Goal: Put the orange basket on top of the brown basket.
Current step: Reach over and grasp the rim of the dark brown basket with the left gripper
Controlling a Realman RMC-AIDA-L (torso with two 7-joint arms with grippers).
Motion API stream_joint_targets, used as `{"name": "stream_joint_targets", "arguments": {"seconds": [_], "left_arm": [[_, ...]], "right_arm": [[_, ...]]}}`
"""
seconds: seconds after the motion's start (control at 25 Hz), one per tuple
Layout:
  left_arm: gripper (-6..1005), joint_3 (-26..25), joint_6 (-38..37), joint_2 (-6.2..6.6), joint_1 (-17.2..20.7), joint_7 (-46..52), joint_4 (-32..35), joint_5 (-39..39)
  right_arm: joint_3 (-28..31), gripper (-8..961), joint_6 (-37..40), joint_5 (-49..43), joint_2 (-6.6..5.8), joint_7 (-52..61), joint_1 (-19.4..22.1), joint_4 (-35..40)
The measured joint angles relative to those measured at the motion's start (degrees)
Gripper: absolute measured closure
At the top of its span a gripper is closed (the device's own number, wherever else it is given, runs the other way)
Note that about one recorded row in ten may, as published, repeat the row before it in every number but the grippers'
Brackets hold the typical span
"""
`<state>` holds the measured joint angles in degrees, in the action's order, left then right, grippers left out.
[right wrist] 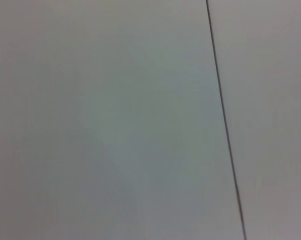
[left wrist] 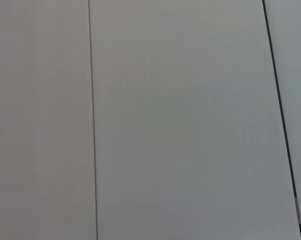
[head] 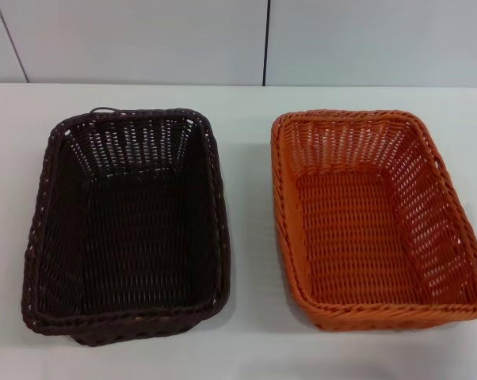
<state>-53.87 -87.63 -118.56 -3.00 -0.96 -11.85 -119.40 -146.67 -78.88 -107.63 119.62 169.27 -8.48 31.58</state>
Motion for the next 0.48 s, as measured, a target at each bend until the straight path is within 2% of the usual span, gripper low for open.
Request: {"name": "stream_joint_targets", "arguments": {"seconds": [0.36,0.48], "left_arm": [[197,0.0,0.9,0.26,-1.4,0.1,-0.8,-0.1],[198,2.4,1.4,1.20,-1.7,1.6,-2.6,-1.7]], "right_arm": [[1.1,116,0.8,0.4,-0.33,0.0,-3.2,0.4],[2.5,116,0.8,0.5,-0.40,0.0,-4.4,-0.2]]}}
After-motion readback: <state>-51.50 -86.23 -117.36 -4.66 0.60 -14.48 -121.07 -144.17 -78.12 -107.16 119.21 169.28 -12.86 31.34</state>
